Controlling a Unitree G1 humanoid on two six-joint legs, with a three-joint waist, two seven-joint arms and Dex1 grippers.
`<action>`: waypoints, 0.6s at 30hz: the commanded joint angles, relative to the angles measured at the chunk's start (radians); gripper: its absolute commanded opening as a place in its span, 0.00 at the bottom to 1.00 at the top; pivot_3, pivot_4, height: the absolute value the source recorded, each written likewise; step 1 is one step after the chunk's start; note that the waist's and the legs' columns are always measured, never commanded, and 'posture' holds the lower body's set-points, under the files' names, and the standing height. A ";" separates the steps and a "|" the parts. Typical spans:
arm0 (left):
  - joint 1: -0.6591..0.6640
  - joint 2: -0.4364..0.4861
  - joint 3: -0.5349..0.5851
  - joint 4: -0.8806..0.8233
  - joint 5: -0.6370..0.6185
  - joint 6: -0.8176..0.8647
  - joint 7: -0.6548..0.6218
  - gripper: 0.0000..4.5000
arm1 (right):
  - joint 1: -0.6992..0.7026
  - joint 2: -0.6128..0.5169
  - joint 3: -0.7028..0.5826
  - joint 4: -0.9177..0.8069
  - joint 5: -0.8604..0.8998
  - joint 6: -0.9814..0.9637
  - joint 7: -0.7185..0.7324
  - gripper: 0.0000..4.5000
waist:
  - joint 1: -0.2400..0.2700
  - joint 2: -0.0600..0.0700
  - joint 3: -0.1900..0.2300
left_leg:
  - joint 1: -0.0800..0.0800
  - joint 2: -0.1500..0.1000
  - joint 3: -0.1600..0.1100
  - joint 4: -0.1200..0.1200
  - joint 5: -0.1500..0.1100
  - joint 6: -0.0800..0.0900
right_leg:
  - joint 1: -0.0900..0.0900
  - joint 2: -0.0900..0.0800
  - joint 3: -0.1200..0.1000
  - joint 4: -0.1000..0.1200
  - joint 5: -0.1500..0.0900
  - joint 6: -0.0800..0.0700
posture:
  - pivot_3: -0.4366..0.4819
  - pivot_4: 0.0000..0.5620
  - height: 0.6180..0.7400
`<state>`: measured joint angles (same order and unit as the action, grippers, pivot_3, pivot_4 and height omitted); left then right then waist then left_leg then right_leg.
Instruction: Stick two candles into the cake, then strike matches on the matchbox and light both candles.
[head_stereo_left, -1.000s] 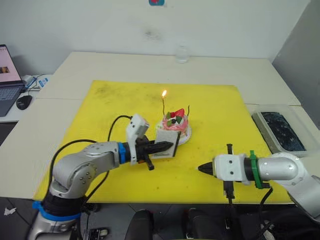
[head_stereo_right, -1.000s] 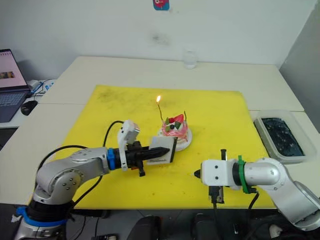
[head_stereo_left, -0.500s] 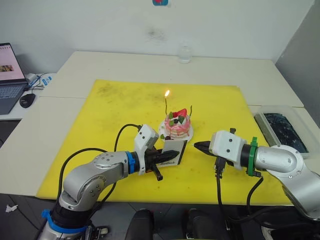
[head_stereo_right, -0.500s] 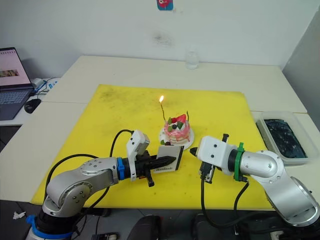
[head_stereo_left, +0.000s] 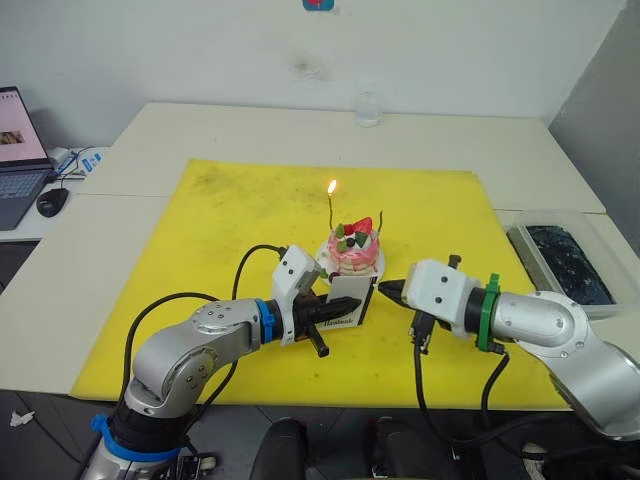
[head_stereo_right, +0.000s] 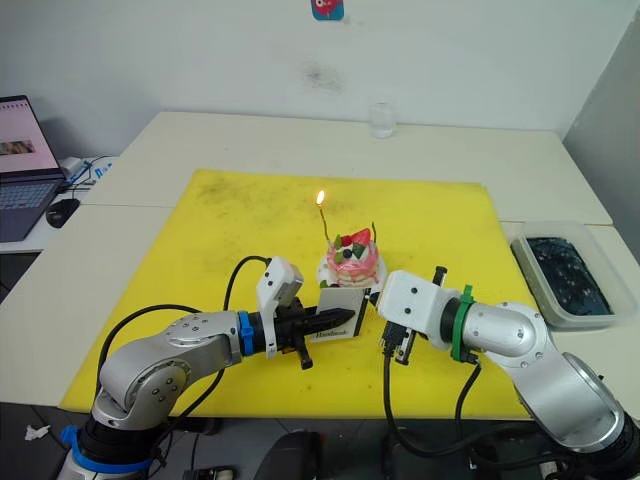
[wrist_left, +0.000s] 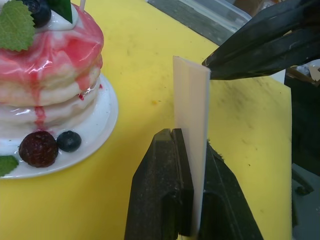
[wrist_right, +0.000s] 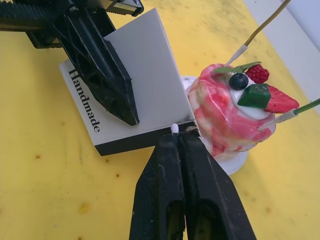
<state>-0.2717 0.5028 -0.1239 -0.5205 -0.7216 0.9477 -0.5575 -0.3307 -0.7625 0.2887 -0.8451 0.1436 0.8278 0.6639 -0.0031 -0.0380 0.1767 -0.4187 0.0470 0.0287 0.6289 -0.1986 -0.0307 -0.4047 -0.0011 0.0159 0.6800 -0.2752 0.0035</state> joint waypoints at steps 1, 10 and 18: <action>-0.014 -0.005 0.005 -0.030 -0.009 -0.013 -0.011 0.00 | -0.022 0.008 0.008 -0.004 -0.018 -0.013 -0.015 0.01 | 0.000 0.000 0.000 | 0.000 0.000 0.000 0.000 0.000 0.000 | 0.000 0.000 0.000 0.000 0.000 0.000 | 0.48 0.27 1.00; -0.029 -0.008 0.001 -0.032 -0.015 -0.021 -0.026 0.00 | -0.040 0.014 0.052 0.032 -0.050 -0.030 -0.014 0.01 | 0.000 0.000 0.000 | 0.000 0.000 0.000 0.000 0.000 0.000 | 0.000 0.000 0.000 0.000 0.000 0.000 | 0.48 0.27 1.00; -0.031 -0.002 -0.030 -0.039 0.015 -0.048 -0.058 0.00 | -0.046 0.025 0.076 0.043 -0.067 -0.035 -0.005 0.01 | 0.000 0.000 0.000 | 0.000 0.000 0.000 0.000 0.000 0.000 | 0.000 0.000 0.000 0.000 0.000 0.000 | 0.48 0.27 1.00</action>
<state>-0.2863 0.5090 -0.1369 -0.5203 -0.6991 0.9379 -0.5831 -0.3661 -0.7406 0.3573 -0.7858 0.0867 0.8127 0.6532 -0.0033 -0.0380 0.1767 -0.4187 0.0470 0.0288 0.6289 -0.1986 -0.0307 -0.4048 -0.0008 0.0160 0.6800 -0.2752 0.0035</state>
